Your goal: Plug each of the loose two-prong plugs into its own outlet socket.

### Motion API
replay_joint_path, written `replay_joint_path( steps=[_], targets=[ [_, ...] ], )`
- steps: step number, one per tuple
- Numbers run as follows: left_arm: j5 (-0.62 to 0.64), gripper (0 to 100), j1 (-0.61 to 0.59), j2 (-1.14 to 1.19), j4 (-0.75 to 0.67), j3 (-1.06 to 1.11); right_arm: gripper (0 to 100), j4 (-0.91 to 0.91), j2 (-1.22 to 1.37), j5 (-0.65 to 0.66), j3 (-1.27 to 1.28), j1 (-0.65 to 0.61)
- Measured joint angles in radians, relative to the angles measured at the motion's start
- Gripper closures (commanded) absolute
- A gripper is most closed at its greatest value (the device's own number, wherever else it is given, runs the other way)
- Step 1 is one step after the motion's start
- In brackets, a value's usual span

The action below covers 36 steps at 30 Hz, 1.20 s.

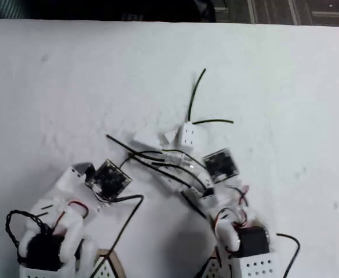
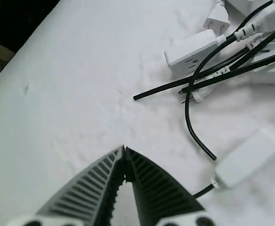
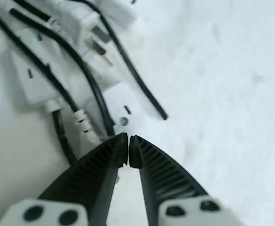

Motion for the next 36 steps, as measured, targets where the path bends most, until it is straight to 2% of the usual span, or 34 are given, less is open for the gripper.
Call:
replay_joint_path(
  steps=[5,13,17,18,22,27,31,36],
  targets=[
    [0.000,95,0.008,0.046,0.000,-0.026,97.4,0.000,-0.003,-0.009,-0.020,0.123],
    [-0.002,92,0.120,0.554,0.044,-0.236,97.4,-0.021,-0.003,-0.017,-0.017,0.140],
    [-0.006,78,0.195,0.727,0.044,-0.275,97.4,-0.034,-0.002,-0.017,-0.005,0.140],
    [-0.006,76,0.215,0.747,0.044,-0.275,97.4,-0.034,-0.002,-0.017,-0.002,0.140],
    [-0.006,76,0.295,0.775,0.051,-0.269,97.4,-0.037,0.000,-0.017,0.000,0.140],
    [-0.006,77,0.338,0.787,0.021,-0.224,97.4,-0.037,0.000,-0.017,0.000,0.140],
    [-0.006,76,0.333,0.787,-0.072,-0.144,97.4,-0.037,0.000,-0.017,0.000,0.140],
    [-0.006,76,0.239,0.787,-0.187,-0.114,97.4,-0.037,0.000,-0.017,0.000,0.140]
  ],
)
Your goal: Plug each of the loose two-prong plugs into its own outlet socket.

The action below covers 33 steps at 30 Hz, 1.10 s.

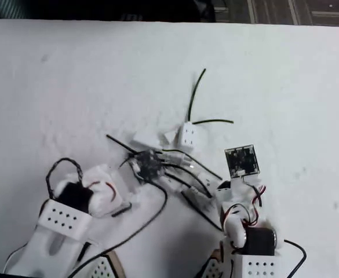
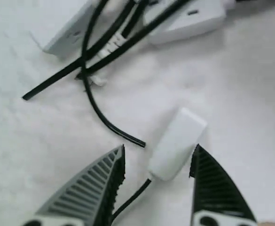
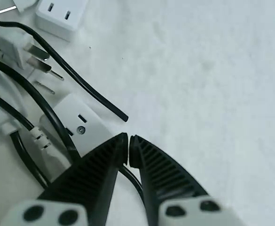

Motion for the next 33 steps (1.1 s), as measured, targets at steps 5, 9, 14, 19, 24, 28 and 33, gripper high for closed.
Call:
replay_joint_path(
  steps=[5,9,14,19,24,28,33],
  targets=[
    [0.000,77,-0.072,0.000,-0.083,0.000,97.4,0.000,0.000,0.000,0.000,0.000],
    [0.000,77,-0.080,0.000,-0.094,0.000,97.4,0.000,0.000,0.000,0.000,0.000],
    [0.000,77,-0.086,0.000,-0.054,0.000,97.4,-0.012,0.000,0.000,0.018,0.000],
    [-0.028,77,-0.055,0.000,-0.025,0.017,97.4,-0.038,0.005,0.000,0.040,0.000],
    [-0.028,77,-0.083,-0.009,-0.109,0.037,97.4,-0.038,0.005,0.000,0.040,0.000],
    [-0.031,77,-0.115,0.061,-0.201,0.034,97.4,-0.038,0.005,0.000,0.040,0.000],
    [-0.031,77,-0.126,0.270,-0.316,-0.012,97.4,-0.038,0.005,0.000,0.040,0.000]
  ],
)
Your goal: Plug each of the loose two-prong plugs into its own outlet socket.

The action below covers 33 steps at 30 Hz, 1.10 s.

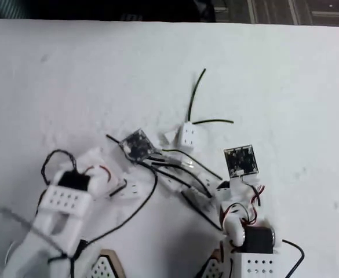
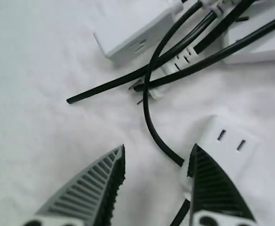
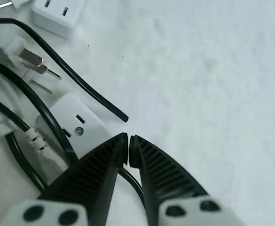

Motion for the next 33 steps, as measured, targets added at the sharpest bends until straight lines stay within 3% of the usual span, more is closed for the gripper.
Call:
replay_joint_path(
  steps=[6,11,15,22,26,33],
  targets=[
    [0.000,77,-0.043,0.216,0.012,-0.109,97.4,0.000,0.000,0.000,0.000,0.000],
    [0.000,77,-0.112,0.170,0.063,-0.161,97.4,0.000,0.000,0.000,0.000,0.000],
    [-0.005,76,-0.117,0.032,0.221,-0.199,97.4,0.000,0.000,0.000,0.000,0.000],
    [-0.095,76,0.054,-0.138,0.499,-0.198,97.4,0.000,0.000,0.000,0.000,0.000],
    [-0.135,76,0.129,-0.144,0.508,-0.130,97.4,0.000,0.000,0.000,0.000,0.000],
    [-0.219,76,0.143,-0.147,0.459,-0.043,97.4,0.000,0.000,0.000,0.000,0.000]
  ],
)
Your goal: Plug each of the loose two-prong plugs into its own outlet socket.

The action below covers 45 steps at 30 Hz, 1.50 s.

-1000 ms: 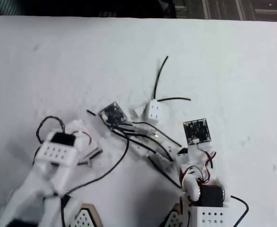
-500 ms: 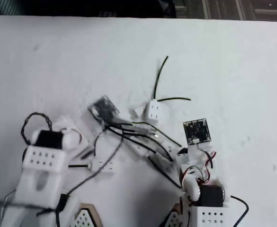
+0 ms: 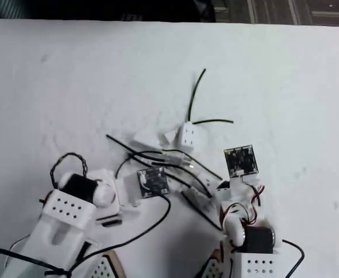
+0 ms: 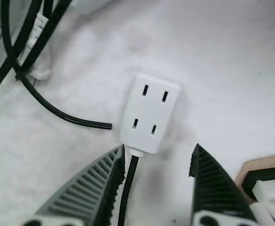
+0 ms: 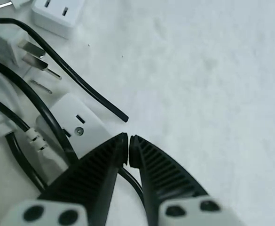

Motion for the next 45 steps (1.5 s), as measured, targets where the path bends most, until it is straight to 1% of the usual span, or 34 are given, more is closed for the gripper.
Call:
replay_joint_path(
  steps=[10,20,24,27,30,35,39,45],
  targets=[
    [-0.003,76,-0.002,0.000,-0.140,0.084,97.4,0.000,0.000,0.000,0.006,0.000],
    [-0.003,77,0.008,0.008,-0.196,0.107,97.4,0.000,0.000,0.000,0.006,0.000],
    [-0.003,78,0.008,0.132,-0.229,0.083,97.4,0.000,0.000,0.000,0.006,0.000],
    [-0.003,83,0.008,0.273,-0.232,0.009,97.4,0.000,0.000,0.000,0.006,0.000],
    [-0.005,87,0.008,0.387,-0.218,-0.051,97.4,0.000,0.000,0.000,0.006,0.000],
    [0.000,91,0.009,0.405,-0.215,-0.068,97.4,0.000,0.000,0.000,0.006,0.000],
    [0.080,96,0.009,0.379,-0.215,-0.060,97.4,0.000,0.000,0.000,0.006,0.000],
    [0.244,95,0.009,0.296,-0.215,-0.017,97.4,0.000,0.000,0.000,0.006,0.000]
  ],
)
